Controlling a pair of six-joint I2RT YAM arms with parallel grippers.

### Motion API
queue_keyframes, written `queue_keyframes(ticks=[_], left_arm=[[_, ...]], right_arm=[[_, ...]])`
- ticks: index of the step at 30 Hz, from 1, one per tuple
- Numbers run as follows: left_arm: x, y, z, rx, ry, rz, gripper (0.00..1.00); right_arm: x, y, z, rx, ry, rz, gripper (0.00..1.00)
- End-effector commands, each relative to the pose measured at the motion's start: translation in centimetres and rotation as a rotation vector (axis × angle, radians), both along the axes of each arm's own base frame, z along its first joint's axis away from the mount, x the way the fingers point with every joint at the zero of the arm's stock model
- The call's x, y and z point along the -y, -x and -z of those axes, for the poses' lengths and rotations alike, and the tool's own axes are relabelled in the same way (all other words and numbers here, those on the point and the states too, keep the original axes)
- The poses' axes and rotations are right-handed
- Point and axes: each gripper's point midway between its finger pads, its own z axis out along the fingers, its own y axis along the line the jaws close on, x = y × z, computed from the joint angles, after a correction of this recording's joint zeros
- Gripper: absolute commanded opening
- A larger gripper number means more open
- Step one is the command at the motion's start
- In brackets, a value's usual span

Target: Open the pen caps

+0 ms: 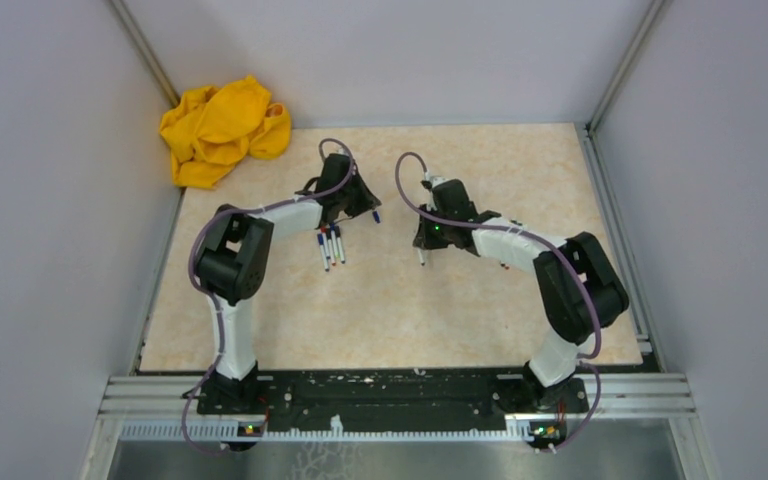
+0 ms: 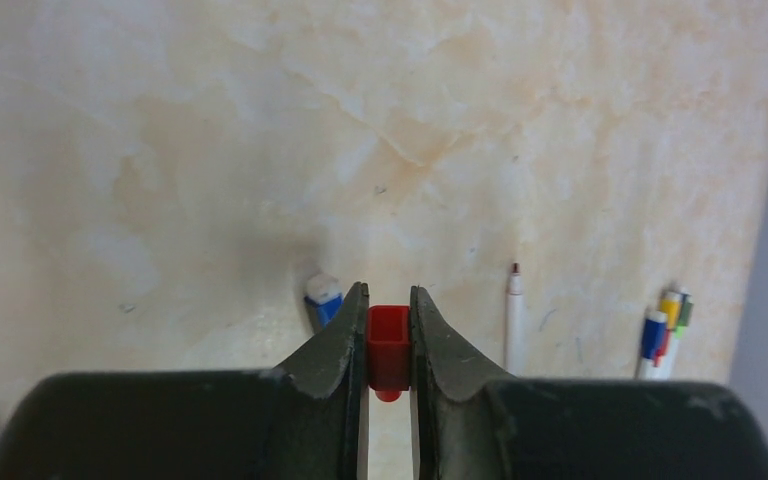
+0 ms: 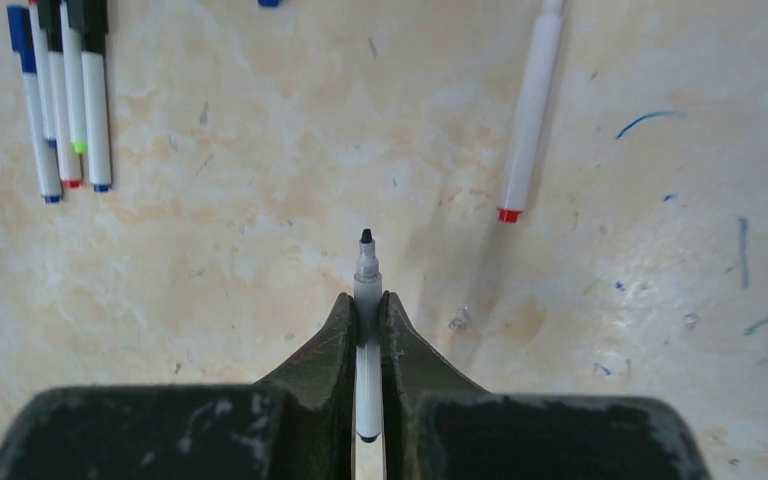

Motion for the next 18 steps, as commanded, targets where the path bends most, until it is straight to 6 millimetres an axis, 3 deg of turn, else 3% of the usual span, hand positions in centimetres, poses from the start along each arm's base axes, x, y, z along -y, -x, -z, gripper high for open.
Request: queue_keyframes(ticks=[1,7,18], left_arm=[[-3.0,0.0,-0.9,0.031,-0.209,-0.055,0.02],[-4.5,0.7,-0.7,0.032,-0.291,-0.080,0.11],[-4.0,0.7,0.3,0.011,-0.286,-0.059,0.27]], right_arm=[[1.1,-3.5,-5.6,0.161,0.088,0.068,0.00],[3.1,-5.7,-5.8,0.187,0.204,0.134,0.00],[4.8,-8.5,-3.0,0.166,0.295,0.170,0.00]])
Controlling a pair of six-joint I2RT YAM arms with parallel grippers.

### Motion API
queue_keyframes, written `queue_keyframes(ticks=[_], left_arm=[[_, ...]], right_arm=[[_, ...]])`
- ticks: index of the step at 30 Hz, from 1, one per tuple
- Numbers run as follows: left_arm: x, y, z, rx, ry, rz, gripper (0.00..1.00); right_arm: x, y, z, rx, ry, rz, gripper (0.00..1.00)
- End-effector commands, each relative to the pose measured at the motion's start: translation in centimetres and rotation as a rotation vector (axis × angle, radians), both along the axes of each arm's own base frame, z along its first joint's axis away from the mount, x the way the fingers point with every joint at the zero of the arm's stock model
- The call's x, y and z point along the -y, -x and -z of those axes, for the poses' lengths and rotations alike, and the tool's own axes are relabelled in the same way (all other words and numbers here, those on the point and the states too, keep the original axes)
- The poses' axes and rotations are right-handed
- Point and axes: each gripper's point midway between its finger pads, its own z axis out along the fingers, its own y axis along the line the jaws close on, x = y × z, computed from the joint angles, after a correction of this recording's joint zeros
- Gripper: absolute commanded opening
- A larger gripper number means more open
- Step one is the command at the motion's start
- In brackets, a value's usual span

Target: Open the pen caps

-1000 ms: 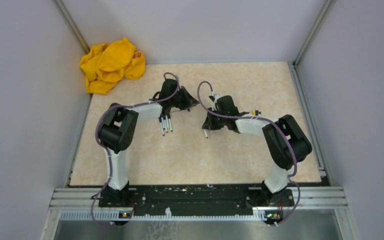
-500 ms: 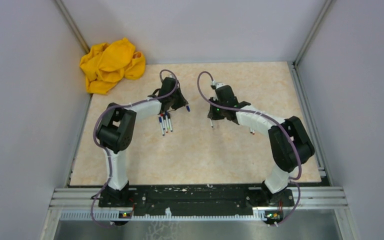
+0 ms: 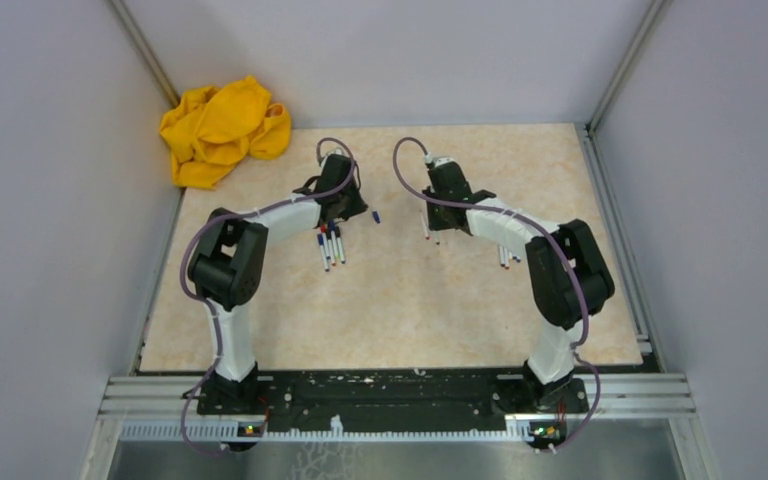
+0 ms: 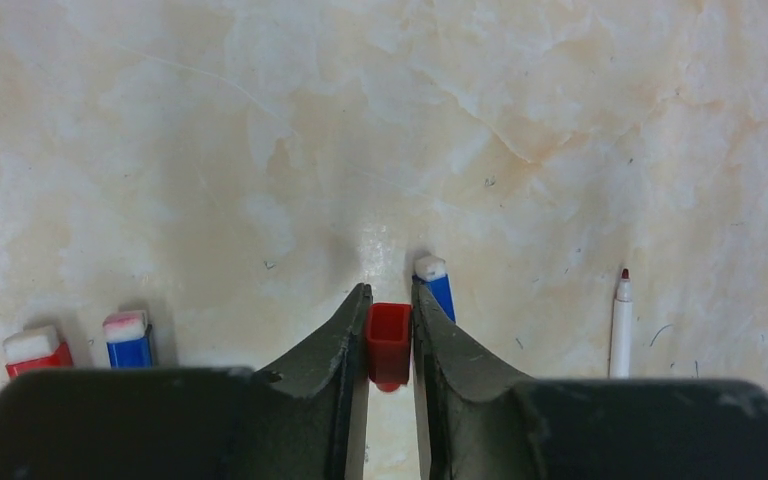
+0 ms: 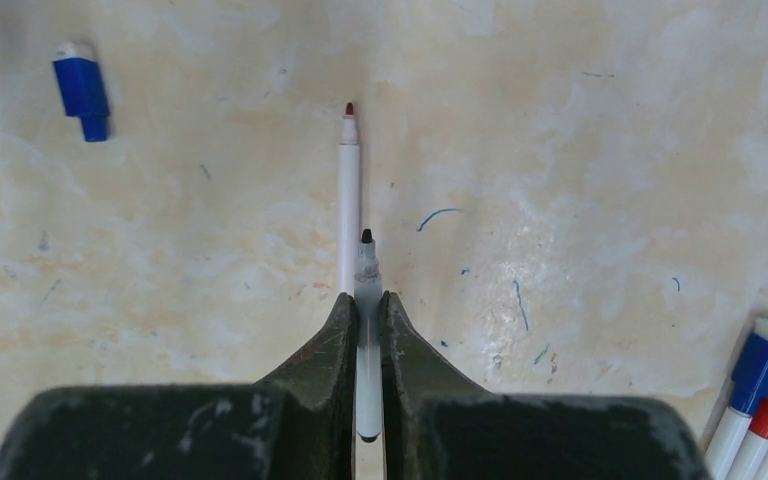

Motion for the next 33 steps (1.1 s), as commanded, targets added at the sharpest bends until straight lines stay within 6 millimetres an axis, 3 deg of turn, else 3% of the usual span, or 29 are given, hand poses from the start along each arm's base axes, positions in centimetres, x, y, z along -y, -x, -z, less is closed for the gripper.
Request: queue_keyframes(ticks=[1,16,25,33], left_arm=[[0.3,-0.1,-0.2,0.001,-0.002,0.008,0.28],[1.8,0.0,-0.2,0.000,0.011,0.031,0.34],[2.3,0.3,-0.4,0.001,0.014,0.043,0.36],[2.0,1.3,0.4,-0.017,0.007,0.042,0.36]], right_arm=[[0.6,-2.4,-0.3,0.038,0.051,0.020,0.00],[0.9,-4.7,2.5,0.002,0.100,0.028,0.00],[0.2,-4.8,2.9,-0.009,0.079,0.011,0.30],[0.1,-4.8,2.0,0.007,0.061,0.010,0.39]])
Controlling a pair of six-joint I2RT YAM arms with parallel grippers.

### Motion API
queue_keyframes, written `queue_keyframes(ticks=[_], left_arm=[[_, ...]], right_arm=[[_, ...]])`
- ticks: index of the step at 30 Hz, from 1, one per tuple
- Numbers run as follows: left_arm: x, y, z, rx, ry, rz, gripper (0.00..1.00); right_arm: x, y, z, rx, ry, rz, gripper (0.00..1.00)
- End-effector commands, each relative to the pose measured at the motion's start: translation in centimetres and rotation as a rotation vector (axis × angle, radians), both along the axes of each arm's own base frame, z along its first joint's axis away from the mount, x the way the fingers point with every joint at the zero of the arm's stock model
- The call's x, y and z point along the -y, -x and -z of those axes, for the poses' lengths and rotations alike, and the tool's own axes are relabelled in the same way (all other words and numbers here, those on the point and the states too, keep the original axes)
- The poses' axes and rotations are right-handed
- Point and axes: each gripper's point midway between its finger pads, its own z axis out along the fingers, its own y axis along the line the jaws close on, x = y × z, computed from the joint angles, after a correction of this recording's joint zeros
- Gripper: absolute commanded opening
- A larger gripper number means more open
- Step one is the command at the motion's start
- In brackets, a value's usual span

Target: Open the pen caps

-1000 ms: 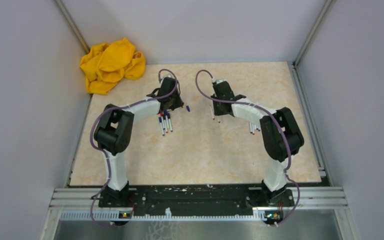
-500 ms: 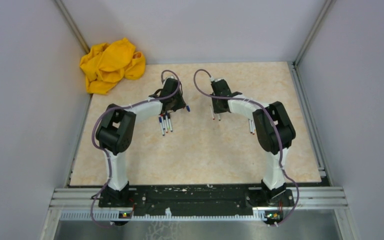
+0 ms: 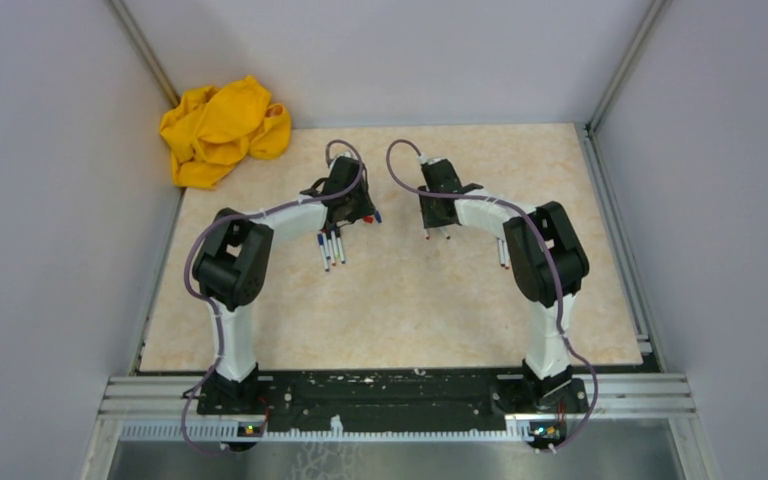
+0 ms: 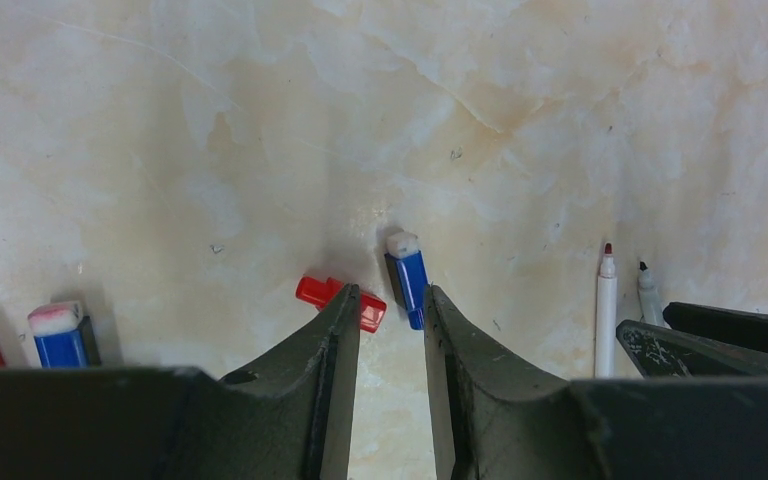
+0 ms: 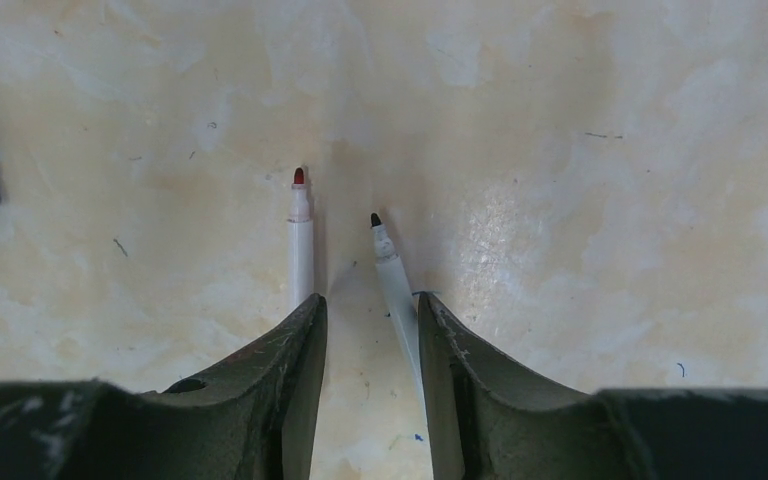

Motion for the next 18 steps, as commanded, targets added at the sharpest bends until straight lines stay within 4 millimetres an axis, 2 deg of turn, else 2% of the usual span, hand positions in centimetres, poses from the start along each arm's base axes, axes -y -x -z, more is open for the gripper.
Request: queue_keyframes(ticks=[1,7,13,18], left_arm=[[0.3,0.5,-0.1,-0.007,0.009,0.004,0.36],[0.3,0.4,-0.8,0.010,0.016,0.001,0.36],[0.4,0.3,-1.9,0.030,0.025,-0.001,0.36],[0.5,0.3,-3.2,0.058,0.039,0.001,0.36]], right_arm=[[-0.6,-1.8,-2.9,0.076,-0.048,0.004,0.39],[-0.3,-1.7,-5.1,0.118,-0.054,0.017,0.40],[0.3,-1.3,-6.3,0.132,-0.050,0.034,0.40],[3.2,-0.3,-8.2,0.191,0.007,0.132,0.40]])
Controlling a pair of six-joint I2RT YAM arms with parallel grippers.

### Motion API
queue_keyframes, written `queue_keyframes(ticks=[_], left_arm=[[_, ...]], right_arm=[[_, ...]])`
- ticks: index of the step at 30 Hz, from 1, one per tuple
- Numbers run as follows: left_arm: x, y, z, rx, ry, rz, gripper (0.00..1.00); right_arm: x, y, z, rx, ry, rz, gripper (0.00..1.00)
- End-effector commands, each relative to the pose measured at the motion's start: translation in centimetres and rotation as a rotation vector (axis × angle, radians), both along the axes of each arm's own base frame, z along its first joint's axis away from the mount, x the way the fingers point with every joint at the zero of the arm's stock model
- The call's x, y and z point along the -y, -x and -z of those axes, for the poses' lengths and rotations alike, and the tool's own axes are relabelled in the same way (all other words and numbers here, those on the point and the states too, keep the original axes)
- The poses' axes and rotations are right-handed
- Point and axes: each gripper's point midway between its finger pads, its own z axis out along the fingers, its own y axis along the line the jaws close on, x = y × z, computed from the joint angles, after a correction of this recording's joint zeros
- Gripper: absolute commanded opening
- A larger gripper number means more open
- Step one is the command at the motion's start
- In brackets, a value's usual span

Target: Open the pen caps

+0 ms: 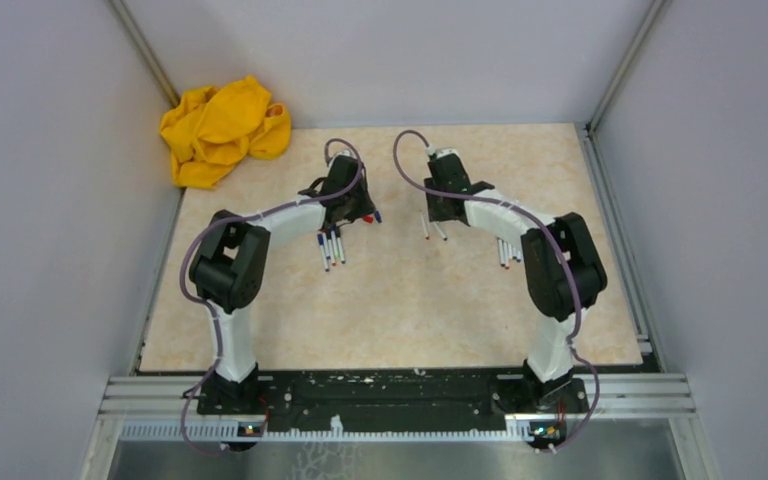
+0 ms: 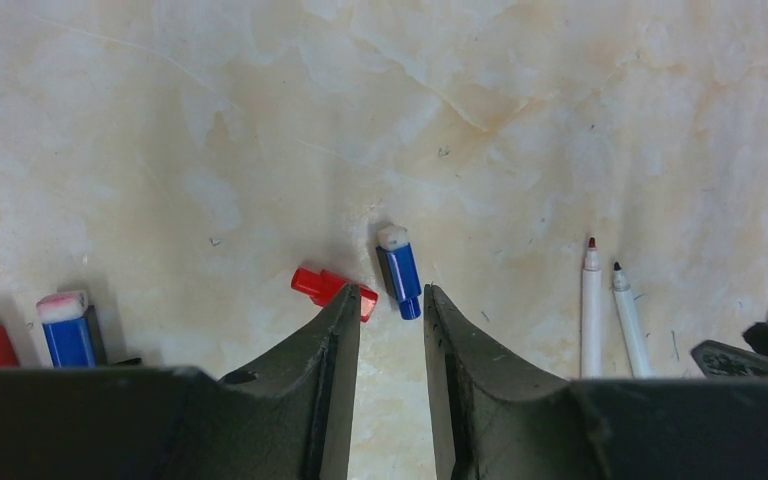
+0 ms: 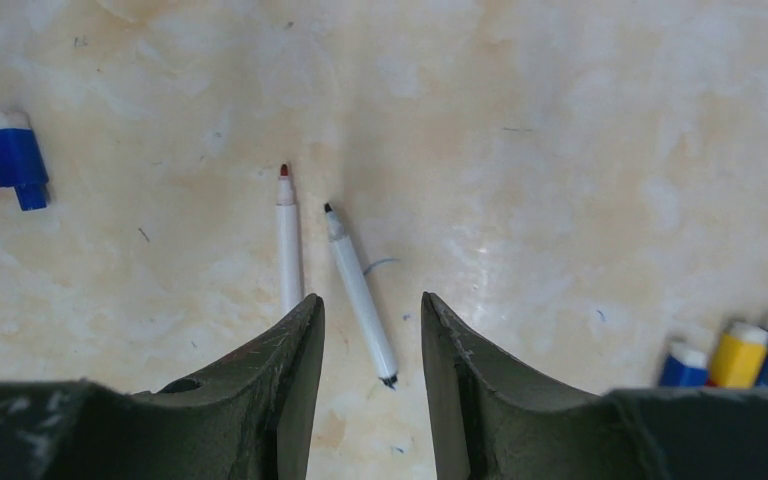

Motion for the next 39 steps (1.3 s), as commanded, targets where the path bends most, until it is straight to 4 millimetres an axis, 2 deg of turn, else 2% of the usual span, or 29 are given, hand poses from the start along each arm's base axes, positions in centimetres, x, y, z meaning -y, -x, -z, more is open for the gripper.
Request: queue_keyframes(ticks=[1,4,7,13,27,39], left_arm=[[0.6,0.1,-3.0,0.058,0.040,0.002,0.36],[1.0,0.2,-4.2,0.076,0.061,0.017,0.36],[1.8,0.4,-5.3,0.098,0.082,0.043,0.43],[3.3,0.9,-6.2,0.110,0.081,0.079,0.53],[4.1,1.7,-6.4,0.114,0.078,0.095,0.58],[4.3,1.7,-6.4,0.118,0.077,0.097,0.57]], right_arm=[[3.2,-0.1,-5.0,0.122,0.018,0.124,0.40],[5.9,1.0,-4.8,0.095,0.046,0.199,0.39],[8.4,2.2,-3.7,0.057,0.064,0.258,0.38],[11.0,4.1,-1.8,-0.005,0.102,0.306,0.37],[13.5,5.7,0.4,-0.076,0.087,0.348,0.37],[13.7,5.8,2.1,-0.111,0.050,0.345,0.35]])
